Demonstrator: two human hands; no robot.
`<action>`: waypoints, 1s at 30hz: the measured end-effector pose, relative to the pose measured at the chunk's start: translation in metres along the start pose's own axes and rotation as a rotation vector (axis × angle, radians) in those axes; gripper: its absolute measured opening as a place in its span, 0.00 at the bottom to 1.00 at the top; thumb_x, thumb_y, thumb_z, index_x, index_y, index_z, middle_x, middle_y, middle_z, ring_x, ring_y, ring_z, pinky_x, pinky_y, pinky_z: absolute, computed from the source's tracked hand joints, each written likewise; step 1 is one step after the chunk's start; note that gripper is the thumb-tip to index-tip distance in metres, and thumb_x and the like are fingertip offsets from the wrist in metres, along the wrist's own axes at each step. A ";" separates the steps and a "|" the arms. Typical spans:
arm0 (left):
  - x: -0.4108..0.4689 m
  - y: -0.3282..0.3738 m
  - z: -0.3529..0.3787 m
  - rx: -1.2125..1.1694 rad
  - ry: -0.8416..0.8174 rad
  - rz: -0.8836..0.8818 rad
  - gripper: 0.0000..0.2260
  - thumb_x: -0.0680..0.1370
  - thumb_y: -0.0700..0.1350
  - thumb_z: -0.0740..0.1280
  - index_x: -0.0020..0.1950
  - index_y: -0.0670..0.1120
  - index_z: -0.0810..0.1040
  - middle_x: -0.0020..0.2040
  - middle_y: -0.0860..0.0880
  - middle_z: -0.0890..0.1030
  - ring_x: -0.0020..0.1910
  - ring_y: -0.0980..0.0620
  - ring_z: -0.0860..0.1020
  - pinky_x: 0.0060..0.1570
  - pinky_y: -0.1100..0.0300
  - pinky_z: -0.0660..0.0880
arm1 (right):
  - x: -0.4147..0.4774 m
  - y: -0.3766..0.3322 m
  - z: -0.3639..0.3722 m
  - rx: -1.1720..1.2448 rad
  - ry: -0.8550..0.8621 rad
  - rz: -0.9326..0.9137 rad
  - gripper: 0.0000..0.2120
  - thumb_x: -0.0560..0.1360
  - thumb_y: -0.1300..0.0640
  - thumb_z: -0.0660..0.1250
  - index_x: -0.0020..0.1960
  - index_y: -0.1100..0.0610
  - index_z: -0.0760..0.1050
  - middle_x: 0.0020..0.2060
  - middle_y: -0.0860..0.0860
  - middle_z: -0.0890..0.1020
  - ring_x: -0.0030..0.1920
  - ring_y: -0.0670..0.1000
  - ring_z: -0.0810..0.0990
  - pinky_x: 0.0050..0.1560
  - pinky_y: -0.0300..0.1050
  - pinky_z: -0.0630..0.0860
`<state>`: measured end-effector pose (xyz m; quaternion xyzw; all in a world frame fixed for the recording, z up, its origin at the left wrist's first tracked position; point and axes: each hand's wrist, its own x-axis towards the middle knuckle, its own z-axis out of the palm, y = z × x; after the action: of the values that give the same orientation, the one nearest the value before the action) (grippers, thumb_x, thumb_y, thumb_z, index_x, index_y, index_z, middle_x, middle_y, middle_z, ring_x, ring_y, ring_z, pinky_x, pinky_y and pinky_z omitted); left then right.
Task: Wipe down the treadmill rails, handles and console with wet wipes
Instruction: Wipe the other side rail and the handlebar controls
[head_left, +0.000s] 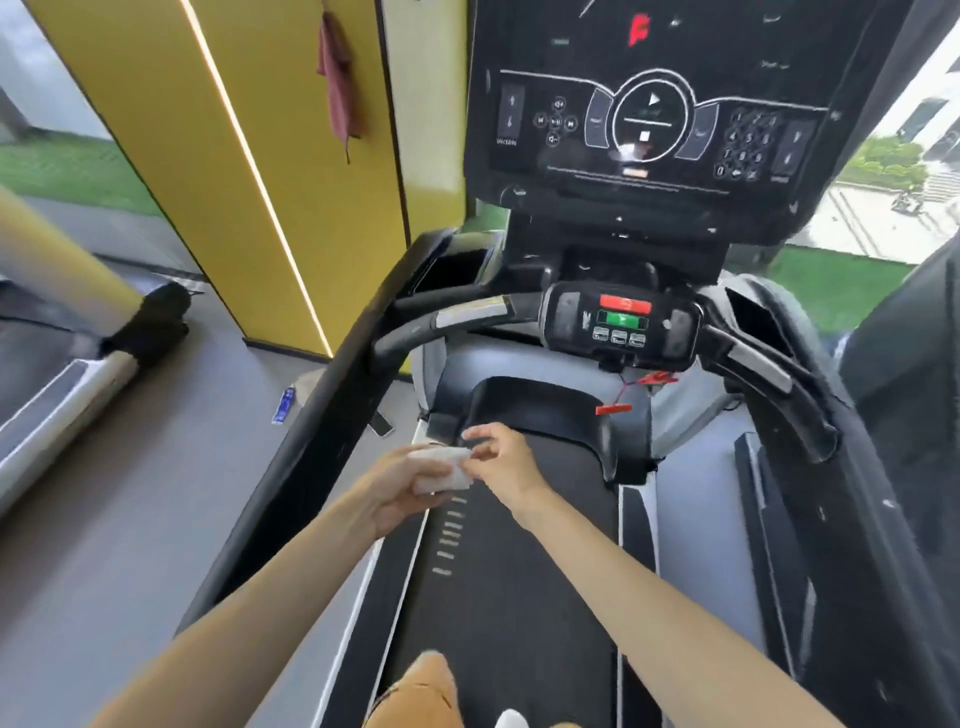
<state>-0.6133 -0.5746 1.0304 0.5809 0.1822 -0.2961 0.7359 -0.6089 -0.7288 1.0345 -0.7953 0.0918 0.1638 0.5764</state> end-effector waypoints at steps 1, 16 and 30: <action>0.005 0.003 -0.006 -0.005 0.029 0.003 0.10 0.74 0.34 0.66 0.54 0.42 0.81 0.49 0.43 0.82 0.47 0.49 0.80 0.51 0.53 0.76 | 0.010 -0.003 0.005 -0.031 -0.025 0.007 0.14 0.73 0.68 0.67 0.57 0.59 0.75 0.41 0.51 0.77 0.44 0.49 0.77 0.48 0.43 0.78; 0.125 0.174 -0.083 0.168 0.138 0.241 0.07 0.74 0.32 0.65 0.48 0.41 0.81 0.37 0.48 0.82 0.36 0.52 0.78 0.35 0.64 0.76 | 0.138 -0.105 0.002 -0.472 0.023 -0.412 0.10 0.76 0.64 0.58 0.50 0.60 0.78 0.47 0.52 0.81 0.48 0.51 0.77 0.48 0.44 0.72; 0.236 0.210 -0.011 1.678 -0.098 1.637 0.09 0.77 0.31 0.63 0.52 0.41 0.80 0.44 0.44 0.77 0.41 0.45 0.74 0.47 0.52 0.72 | 0.231 -0.139 -0.082 -0.848 -0.100 -0.064 0.32 0.77 0.69 0.53 0.78 0.55 0.50 0.72 0.59 0.66 0.69 0.59 0.67 0.66 0.52 0.67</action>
<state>-0.2973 -0.5850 1.0401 0.8160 -0.5268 0.2163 0.0997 -0.3347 -0.7527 1.0958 -0.9555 -0.0363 0.2073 0.2069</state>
